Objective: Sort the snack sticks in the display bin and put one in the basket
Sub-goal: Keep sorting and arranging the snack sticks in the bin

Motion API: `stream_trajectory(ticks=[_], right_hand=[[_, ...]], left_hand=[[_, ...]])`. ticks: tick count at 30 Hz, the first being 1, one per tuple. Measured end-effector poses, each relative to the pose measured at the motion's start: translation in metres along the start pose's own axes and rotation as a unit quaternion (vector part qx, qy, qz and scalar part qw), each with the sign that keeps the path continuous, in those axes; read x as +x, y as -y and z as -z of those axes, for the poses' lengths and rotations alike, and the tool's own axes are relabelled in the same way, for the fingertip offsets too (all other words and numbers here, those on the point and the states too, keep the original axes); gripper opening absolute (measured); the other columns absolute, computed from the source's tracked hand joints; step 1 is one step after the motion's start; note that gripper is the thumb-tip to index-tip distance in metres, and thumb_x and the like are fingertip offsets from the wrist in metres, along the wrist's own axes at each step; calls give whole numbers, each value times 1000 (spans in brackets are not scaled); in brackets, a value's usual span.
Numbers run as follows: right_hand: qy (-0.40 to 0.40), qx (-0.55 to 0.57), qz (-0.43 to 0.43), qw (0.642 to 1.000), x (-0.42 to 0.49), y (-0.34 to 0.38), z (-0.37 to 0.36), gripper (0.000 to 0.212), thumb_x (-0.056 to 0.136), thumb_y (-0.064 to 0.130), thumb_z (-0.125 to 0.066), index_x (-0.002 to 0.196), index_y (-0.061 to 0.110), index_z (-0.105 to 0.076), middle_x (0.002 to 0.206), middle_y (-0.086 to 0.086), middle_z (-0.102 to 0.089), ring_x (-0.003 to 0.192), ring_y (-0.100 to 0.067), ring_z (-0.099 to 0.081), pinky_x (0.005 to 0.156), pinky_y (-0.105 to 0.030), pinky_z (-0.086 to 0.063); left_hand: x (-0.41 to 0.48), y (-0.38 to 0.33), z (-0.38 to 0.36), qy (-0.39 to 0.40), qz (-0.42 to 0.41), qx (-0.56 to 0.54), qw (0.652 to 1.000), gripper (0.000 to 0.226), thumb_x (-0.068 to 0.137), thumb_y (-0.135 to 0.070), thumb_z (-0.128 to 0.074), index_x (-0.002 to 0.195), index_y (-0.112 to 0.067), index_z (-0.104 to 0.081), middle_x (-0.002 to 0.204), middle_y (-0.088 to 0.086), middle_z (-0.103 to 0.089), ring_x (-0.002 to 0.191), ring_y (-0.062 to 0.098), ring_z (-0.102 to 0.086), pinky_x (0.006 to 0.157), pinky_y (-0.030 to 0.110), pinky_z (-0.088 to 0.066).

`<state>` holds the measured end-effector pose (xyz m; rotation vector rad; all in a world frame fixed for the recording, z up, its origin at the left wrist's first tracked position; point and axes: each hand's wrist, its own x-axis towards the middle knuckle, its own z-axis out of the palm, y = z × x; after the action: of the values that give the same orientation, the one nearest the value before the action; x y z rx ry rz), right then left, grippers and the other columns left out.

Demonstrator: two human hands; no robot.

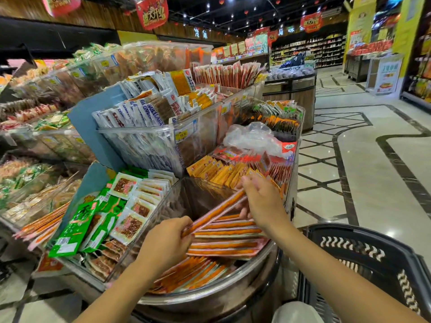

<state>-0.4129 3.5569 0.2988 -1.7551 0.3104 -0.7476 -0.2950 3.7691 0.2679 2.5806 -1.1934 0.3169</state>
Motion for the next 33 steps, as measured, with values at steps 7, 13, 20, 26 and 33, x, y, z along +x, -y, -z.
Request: stream_trajectory(ticks=[7, 13, 20, 26, 33], right_hand=[[47, -211, 31, 976, -1, -16, 19, 33, 109, 36, -32, 93, 31, -60, 69, 5, -61, 64, -9, -60, 65, -36, -47], [66, -344, 82, 933, -2, -14, 40, 22, 101, 47, -50, 108, 28, -59, 92, 10, -63, 85, -11, -60, 73, -30, -50], [49, -476, 151, 865, 4, -25, 51, 32, 95, 54, -57, 111, 26, -63, 109, 6, -60, 105, -16, -51, 95, -33, -43], [51, -538, 151, 828, 3, -35, 46, 44, 96, 57, -54, 119, 22, -66, 119, -2, -58, 114, -22, -49, 97, -39, -41], [30, -513, 173, 841, -1, -32, 38, 35, 96, 50, -58, 110, 20, -68, 107, -2, -62, 106, -23, -53, 93, -40, -42]], left_hand=[[22, 0, -12, 0, 22, 46, 999, 21, 91, -42, -66, 103, -31, -52, 94, -7, -70, 87, 18, -67, 68, 35, -52], [51, -8, -34, -6, 17, 68, 998, 10, 95, -36, -62, 104, -31, -64, 92, -9, -54, 83, 15, -60, 65, 30, -46], [76, -18, -52, -31, 59, 69, 995, 9, 90, -17, -62, 84, -23, -62, 84, -2, -67, 82, 26, -66, 63, 33, -41], [79, -12, -67, 23, 70, 67, 995, 17, 95, -17, -54, 94, -27, -68, 93, -1, -73, 86, 23, -69, 71, 35, -53], [71, -12, -44, 39, 20, 14, 999, 20, 93, -20, -61, 108, -27, -72, 103, -9, -74, 97, 14, -69, 84, 36, -56]])
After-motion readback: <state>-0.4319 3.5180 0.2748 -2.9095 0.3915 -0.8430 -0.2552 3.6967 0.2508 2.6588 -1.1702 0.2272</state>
